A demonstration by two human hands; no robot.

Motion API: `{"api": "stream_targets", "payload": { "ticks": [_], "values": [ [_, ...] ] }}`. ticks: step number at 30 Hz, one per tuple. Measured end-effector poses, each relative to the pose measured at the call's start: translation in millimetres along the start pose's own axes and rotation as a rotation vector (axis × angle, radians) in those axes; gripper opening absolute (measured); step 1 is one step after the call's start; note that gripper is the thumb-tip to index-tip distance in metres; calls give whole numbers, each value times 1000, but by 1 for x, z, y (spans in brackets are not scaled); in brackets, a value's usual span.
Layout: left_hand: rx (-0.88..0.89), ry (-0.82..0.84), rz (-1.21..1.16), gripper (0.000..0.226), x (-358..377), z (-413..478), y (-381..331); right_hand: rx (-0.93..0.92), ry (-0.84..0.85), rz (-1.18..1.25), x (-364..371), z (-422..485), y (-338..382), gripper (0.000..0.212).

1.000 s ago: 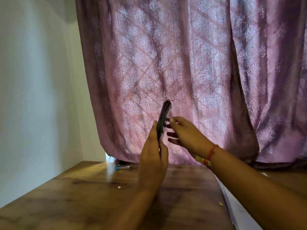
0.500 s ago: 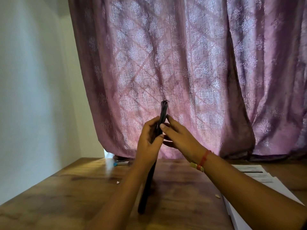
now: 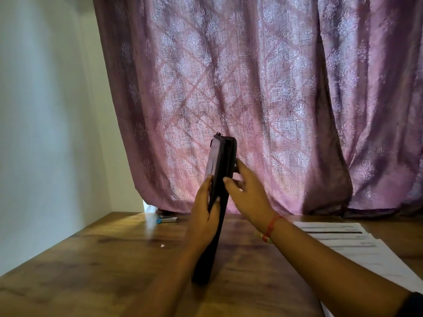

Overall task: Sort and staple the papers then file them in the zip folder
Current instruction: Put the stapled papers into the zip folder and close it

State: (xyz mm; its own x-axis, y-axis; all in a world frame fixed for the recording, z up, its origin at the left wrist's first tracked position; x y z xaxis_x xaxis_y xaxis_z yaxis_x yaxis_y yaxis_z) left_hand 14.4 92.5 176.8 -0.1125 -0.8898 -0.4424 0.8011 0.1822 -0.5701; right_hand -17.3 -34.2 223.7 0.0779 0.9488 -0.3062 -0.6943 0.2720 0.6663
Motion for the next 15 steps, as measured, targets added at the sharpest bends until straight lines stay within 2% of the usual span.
{"api": "stream_targets", "payload": {
  "ticks": [2, 4, 9, 15],
  "values": [
    [2, -32, 26, 56, -1, 1, -1, 34, 58, -20, 12, -7, -8, 66],
    [8, -42, 70, 55, -1, 5, -4, 50, 32, -99, 15, -11, -14, 72],
    [-20, -118, 190, 45, -30, 17, -17, 62, -212, -78, -19, -10, -18, 50],
    [-57, -207, 352, 35, -100, 46, -45, 212, -445, -196, -104, -3, -14, 34]
  ]
}}
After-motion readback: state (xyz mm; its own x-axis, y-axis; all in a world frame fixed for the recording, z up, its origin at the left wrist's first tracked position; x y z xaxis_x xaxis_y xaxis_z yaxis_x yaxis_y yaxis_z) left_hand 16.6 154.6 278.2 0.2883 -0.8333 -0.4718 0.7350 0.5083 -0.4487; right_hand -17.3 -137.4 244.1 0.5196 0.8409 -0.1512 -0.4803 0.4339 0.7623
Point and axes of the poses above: each hand's wrist, its own z-axis towards the middle knuckle, its own x-axis out of the palm, y = z × x, the point moved 7 cm from there along z, towards the middle knuckle, and after that the axes turned 15 degrees about y, right-handed, at the moved point
